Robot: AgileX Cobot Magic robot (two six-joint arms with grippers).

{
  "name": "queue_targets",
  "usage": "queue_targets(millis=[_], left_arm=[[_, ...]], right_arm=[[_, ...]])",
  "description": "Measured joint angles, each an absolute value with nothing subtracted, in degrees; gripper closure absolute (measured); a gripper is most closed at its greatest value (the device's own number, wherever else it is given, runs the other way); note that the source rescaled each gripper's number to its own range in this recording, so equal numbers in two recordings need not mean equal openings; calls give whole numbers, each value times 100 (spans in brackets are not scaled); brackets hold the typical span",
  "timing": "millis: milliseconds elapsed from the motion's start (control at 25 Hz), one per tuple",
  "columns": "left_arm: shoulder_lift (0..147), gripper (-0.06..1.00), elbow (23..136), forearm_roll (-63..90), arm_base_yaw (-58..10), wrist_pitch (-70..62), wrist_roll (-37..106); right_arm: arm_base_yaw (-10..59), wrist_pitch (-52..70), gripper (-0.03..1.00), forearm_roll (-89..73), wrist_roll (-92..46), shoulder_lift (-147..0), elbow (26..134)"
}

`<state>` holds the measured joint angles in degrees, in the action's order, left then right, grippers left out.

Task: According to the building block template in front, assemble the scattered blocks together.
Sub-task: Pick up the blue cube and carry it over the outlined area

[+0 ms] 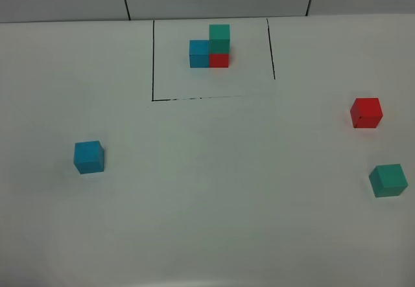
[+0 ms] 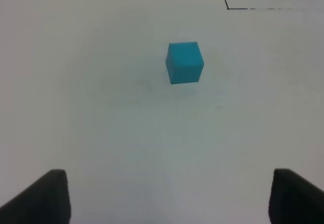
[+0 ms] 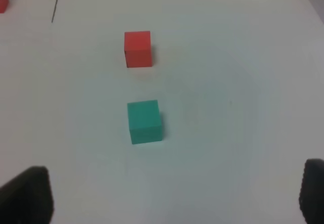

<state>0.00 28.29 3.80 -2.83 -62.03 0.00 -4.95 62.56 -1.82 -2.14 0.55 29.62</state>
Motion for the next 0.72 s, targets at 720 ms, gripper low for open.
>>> queue_targets(millis=[720], left_arm=[[0,6,2829,380,-283,-6203,0]], right_arm=[[-495,6256,-3,-182,-219,55,2962]])
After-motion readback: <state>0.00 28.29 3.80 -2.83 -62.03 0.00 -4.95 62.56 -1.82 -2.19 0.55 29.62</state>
